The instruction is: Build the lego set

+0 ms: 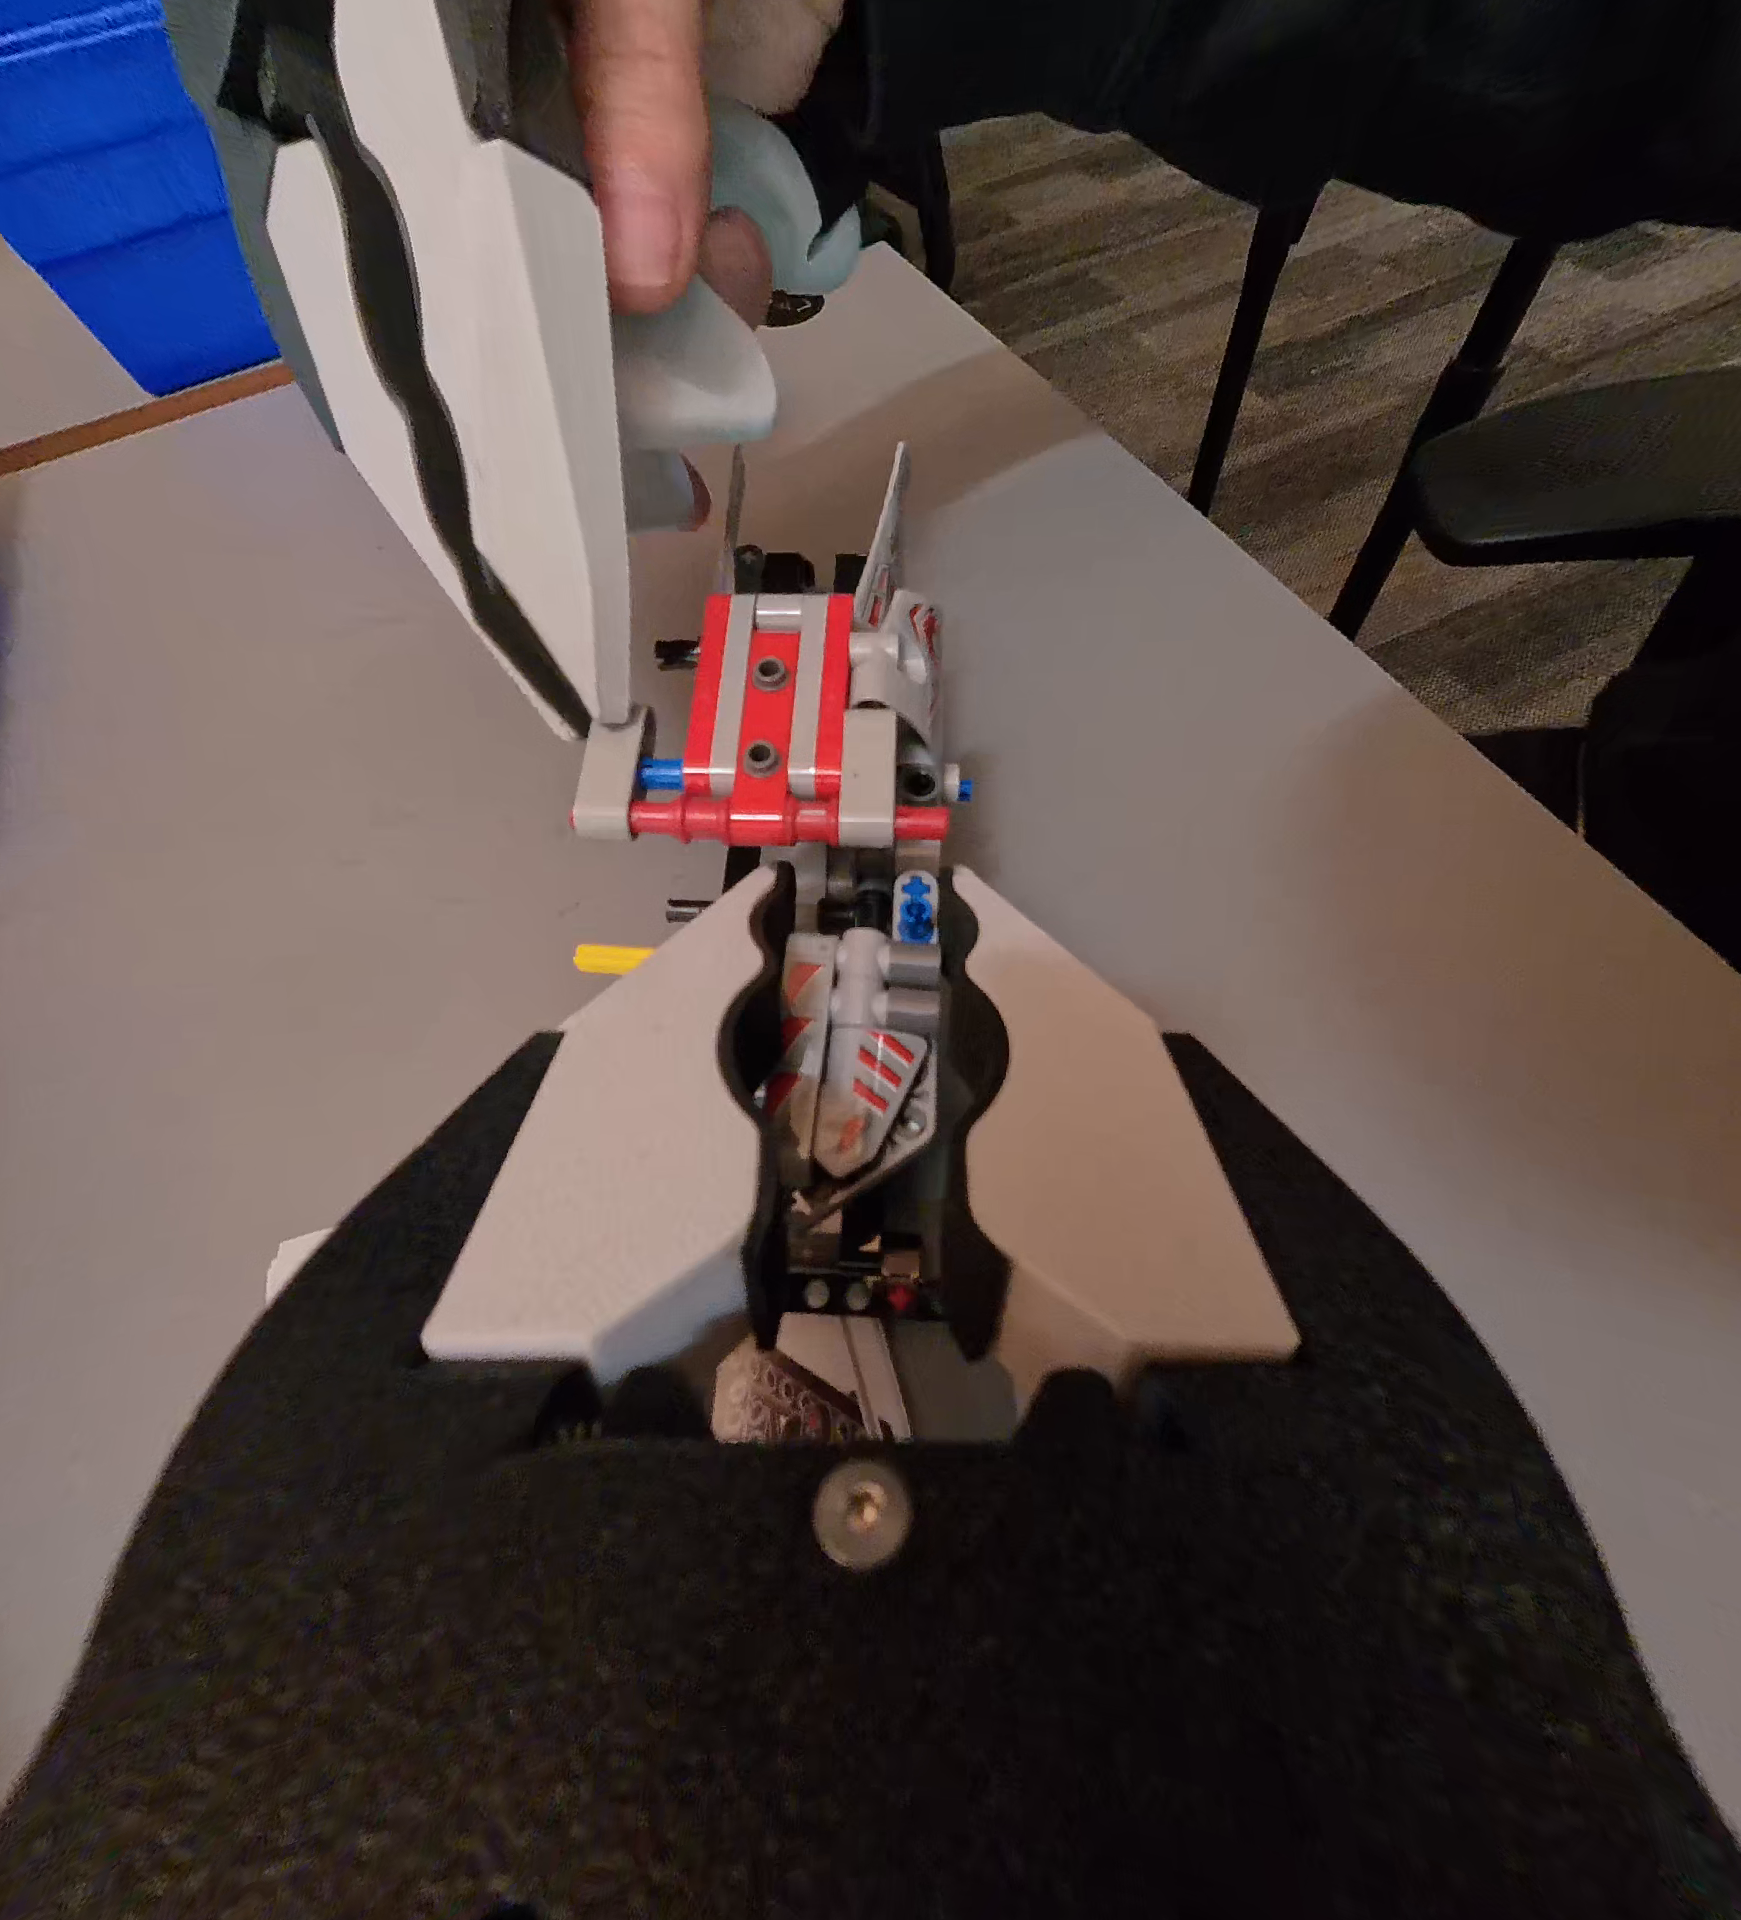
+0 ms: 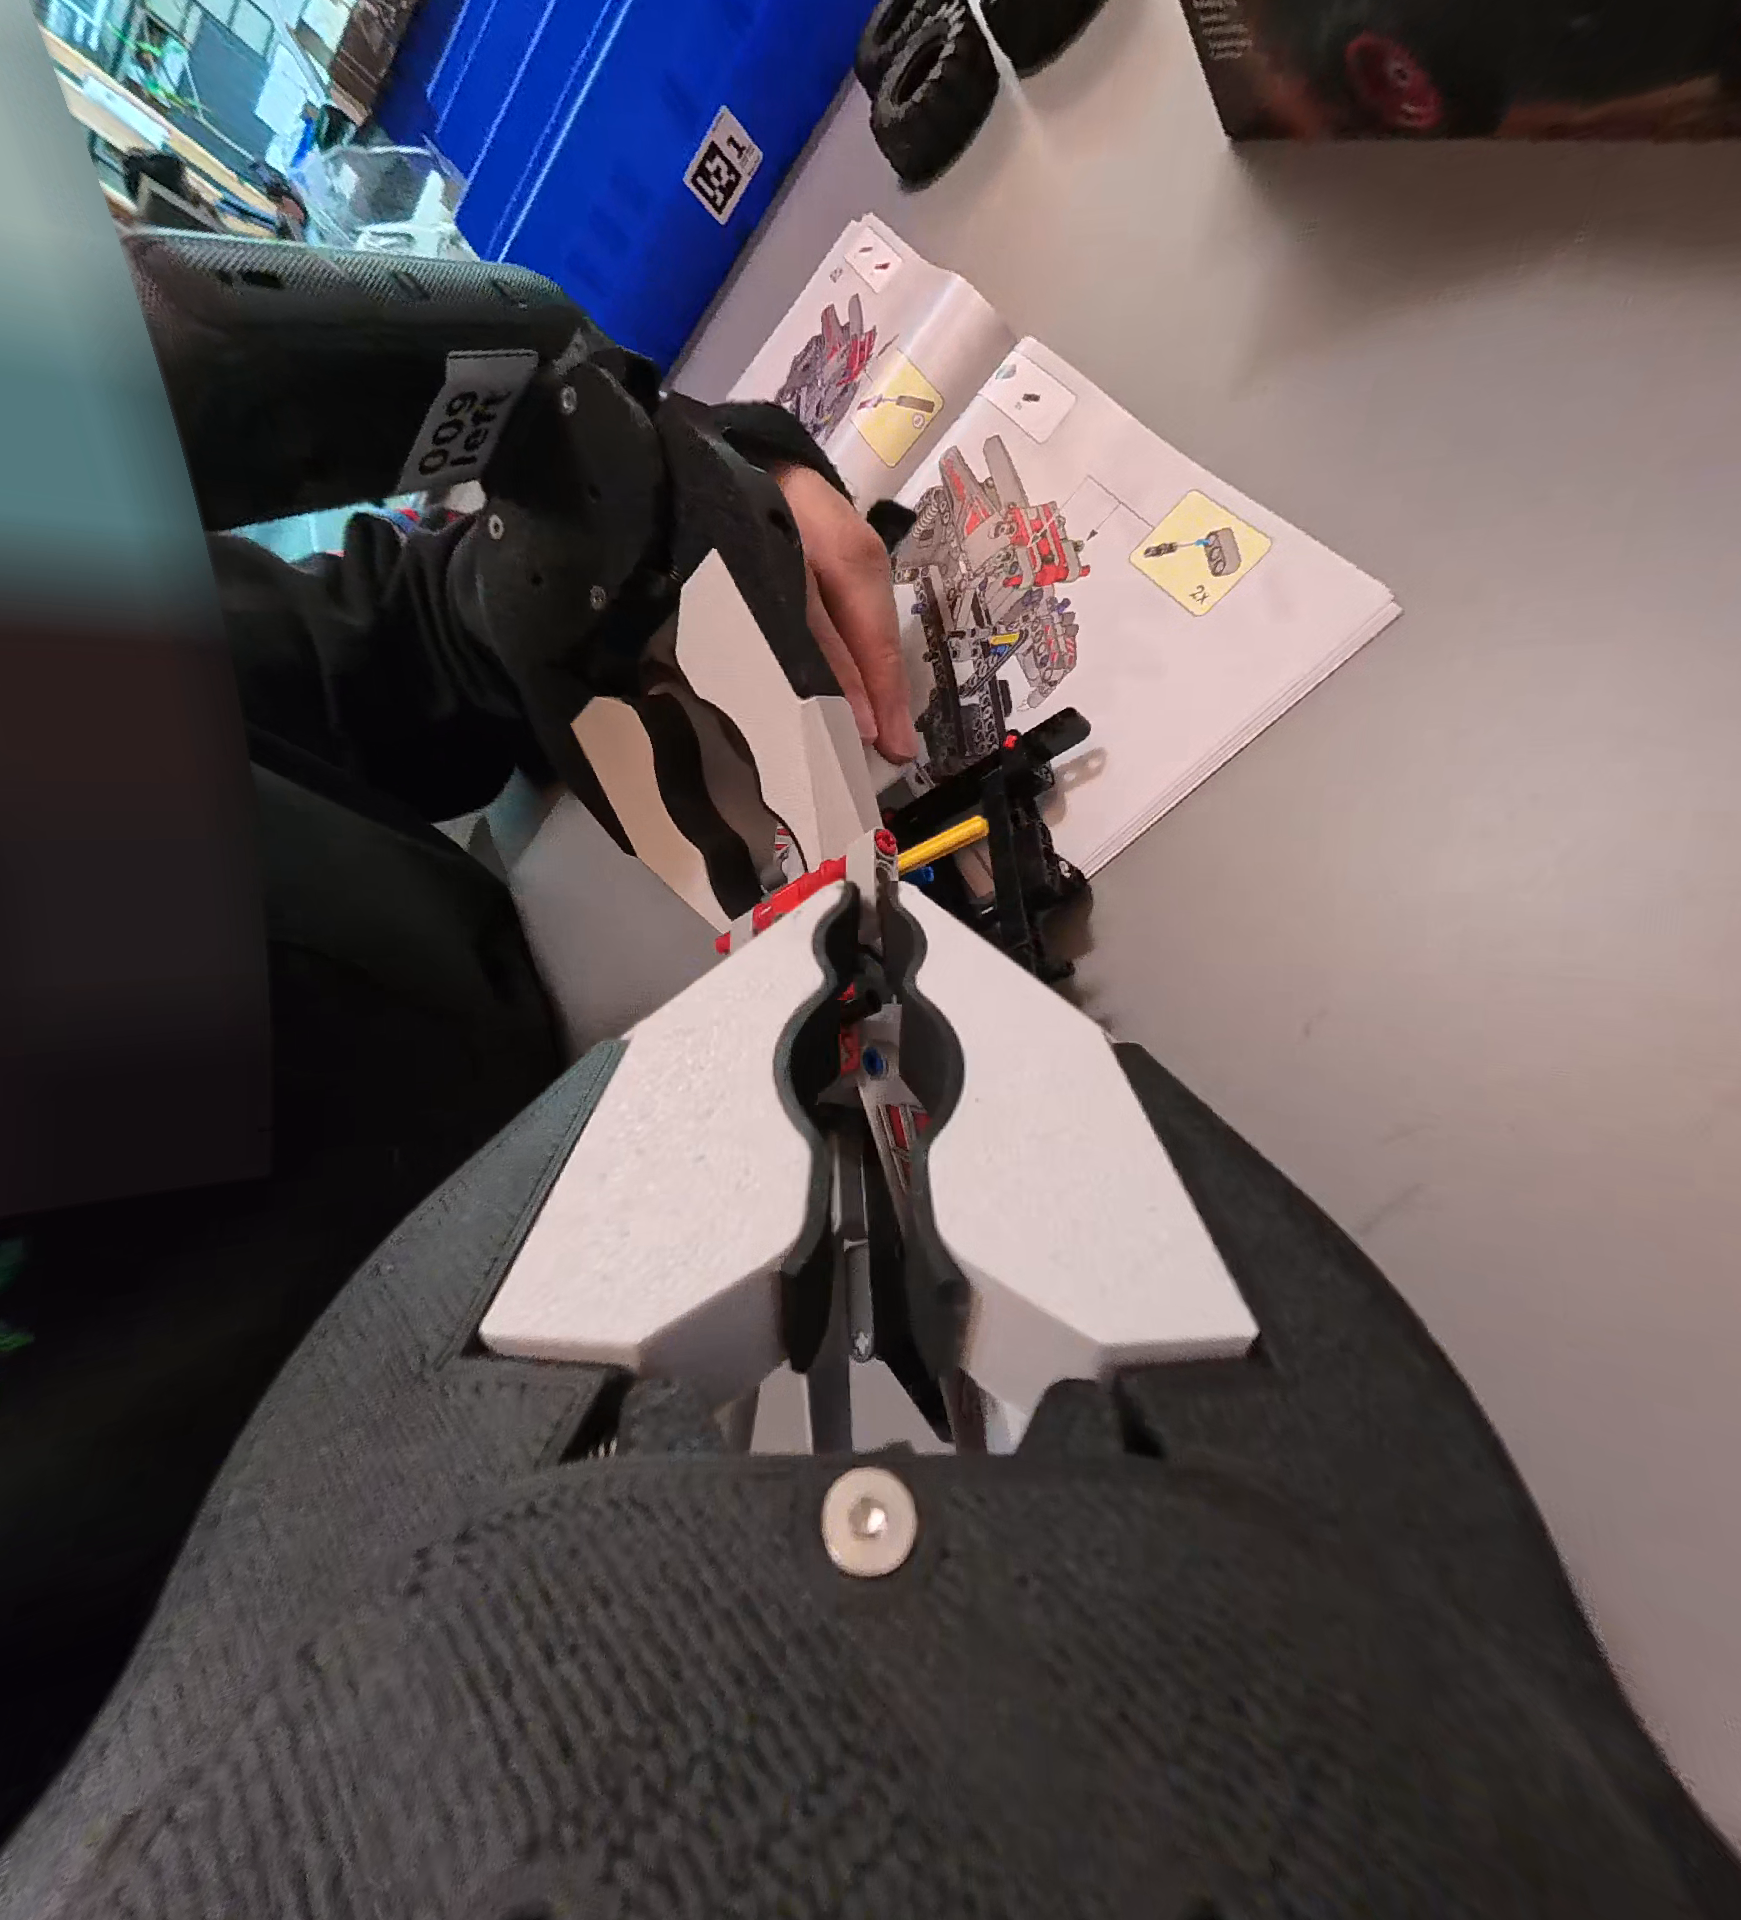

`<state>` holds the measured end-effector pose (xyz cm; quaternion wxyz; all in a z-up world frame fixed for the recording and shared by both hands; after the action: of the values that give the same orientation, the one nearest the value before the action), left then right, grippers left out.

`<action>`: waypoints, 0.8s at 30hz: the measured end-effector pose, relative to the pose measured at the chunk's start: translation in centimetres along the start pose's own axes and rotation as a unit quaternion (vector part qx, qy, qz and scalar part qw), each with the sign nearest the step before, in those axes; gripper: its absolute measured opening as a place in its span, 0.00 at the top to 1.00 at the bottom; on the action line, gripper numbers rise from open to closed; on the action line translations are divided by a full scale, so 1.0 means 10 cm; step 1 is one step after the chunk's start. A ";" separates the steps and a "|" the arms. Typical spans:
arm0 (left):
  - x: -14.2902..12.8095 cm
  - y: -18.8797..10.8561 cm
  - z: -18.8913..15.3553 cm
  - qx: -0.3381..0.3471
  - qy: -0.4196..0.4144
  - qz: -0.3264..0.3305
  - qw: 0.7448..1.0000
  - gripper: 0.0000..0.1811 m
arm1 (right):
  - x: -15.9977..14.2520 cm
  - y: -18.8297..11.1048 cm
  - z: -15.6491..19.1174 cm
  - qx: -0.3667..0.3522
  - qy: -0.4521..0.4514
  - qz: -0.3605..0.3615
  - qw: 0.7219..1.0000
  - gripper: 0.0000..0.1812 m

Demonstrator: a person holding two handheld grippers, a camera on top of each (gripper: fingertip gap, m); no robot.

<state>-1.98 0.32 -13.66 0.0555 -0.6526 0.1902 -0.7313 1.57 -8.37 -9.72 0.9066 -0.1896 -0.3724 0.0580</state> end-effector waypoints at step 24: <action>0.00 0.00 0.02 0.003 -0.014 0.000 1.000 0.87 | -0.09 0.09 0.26 -0.081 -0.245 0.078 0.963 0.73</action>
<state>-1.83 0.30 -13.67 0.0600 -0.6624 0.1871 -0.7230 -0.85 -6.96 -9.01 0.7620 -0.2708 -0.5706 0.1428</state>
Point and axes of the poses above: each gripper's, where its closed fingertips meet, y out along the fingers, x out of its top, z = x × y across the jaws, the point moved 5 cm from there along -y, back along the fingers, and after that the axes turned 8 degrees about -z, right-handed, at the moved point
